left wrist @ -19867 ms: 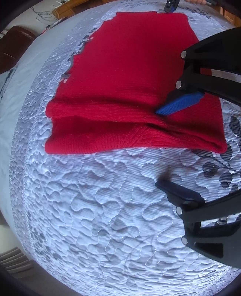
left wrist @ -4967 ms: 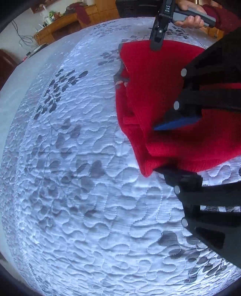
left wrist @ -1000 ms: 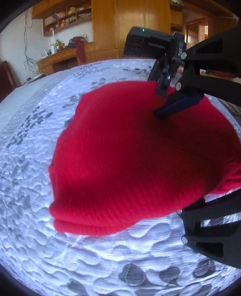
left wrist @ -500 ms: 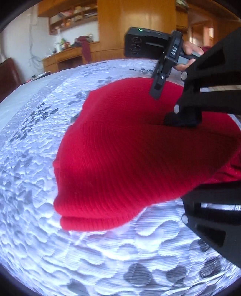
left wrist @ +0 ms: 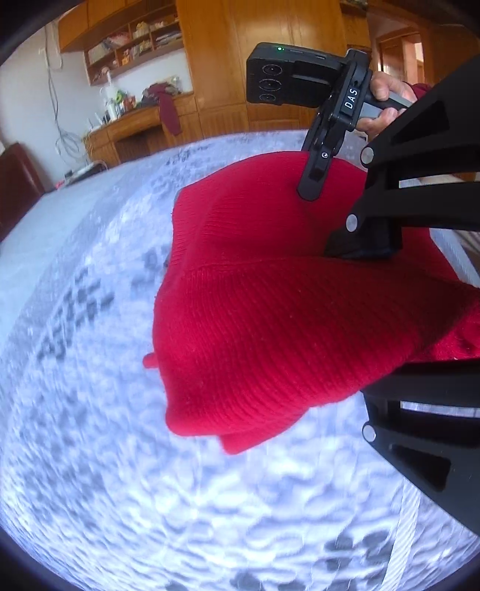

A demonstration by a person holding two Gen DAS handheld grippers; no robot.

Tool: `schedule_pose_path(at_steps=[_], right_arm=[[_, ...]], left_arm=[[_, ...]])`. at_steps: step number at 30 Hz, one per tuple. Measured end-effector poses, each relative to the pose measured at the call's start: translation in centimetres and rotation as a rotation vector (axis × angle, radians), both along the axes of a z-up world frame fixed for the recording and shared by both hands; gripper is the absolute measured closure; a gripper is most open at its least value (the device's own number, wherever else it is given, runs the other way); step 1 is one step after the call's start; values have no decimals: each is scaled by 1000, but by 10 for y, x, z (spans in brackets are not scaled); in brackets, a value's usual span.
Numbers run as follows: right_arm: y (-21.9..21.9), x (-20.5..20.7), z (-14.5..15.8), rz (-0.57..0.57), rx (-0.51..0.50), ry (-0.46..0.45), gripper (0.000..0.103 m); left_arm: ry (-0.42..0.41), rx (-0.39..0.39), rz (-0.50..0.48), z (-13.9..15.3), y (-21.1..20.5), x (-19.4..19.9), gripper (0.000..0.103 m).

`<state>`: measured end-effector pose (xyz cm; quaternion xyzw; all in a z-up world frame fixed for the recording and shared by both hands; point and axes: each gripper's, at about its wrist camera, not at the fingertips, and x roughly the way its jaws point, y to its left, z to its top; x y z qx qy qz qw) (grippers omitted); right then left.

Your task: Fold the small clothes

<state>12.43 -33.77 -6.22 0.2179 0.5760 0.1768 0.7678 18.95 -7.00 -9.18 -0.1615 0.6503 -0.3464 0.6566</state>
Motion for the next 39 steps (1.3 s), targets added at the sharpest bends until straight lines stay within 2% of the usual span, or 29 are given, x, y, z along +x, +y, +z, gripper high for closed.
schedule_pose_path(at_steps=[3,6,7,10,11,12,13,16,17,19,22,24,26,28,29,30,31,32,33,35,37,39], right_arm=[[-28,-1,16,-12,-36,-17,69],[-60,12,12,-26,-52,-4,69],[-66,18,5,-23,-52,8,68],[-87,39,-37,-38,-65,98,67],[-92,44,-55,-52,-68,133,63],[-94,45,-65,-61,-47,142,60],[-97,44,-71,-65,-14,135,59],[-103,28,-64,-73,3,72,44],[-106,21,-62,-69,-9,63,35],[-109,0,-56,-49,-11,51,35],[-111,-36,-54,-37,41,58,35],[-110,-55,-56,-33,75,69,35],[-104,-73,-63,-25,98,88,35],[-94,-86,-69,-15,94,101,45],[-92,-91,-76,-27,90,117,57],[-90,-92,-82,-44,97,132,77],[-90,-92,-83,-53,113,142,84],[-92,-93,-85,-76,141,155,88],[-93,-94,-83,-91,153,159,90],[-94,-101,-64,-86,126,116,91],[-92,-108,-47,-72,66,86,91],[-91,-111,-46,-62,5,89,92]], left_arm=[[-49,-20,-5,13,-38,-4,74],[-82,-13,-7,9,-71,-2,73],[-69,-2,4,0,-80,2,73],[53,40,39,-49,-99,11,72],[97,55,52,-68,-102,13,69],[124,52,61,-78,-103,14,63],[149,30,80,-85,-99,15,63],[182,-11,84,-84,-86,13,57],[181,-6,81,-82,-83,11,54],[168,18,70,-72,-74,4,44],[120,14,45,-48,-62,-21,41],[65,16,24,-35,-59,-39,32],[12,65,10,-29,-61,-51,32],[-19,136,-11,-32,-65,-61,32],[-15,217,-21,-40,-68,-65,34],[-2,264,-24,-48,-69,-67,36],[14,296,-26,-56,-70,-70,39],[3,313,-22,-58,-70,-73,44],[-23,328,-28,-54,-72,-77,52],[-15,332,-43,-48,-74,-83,65],[-3,345,-45,-45,-77,-88,67],[-15,369,-52,-50,-81,-92,65]])
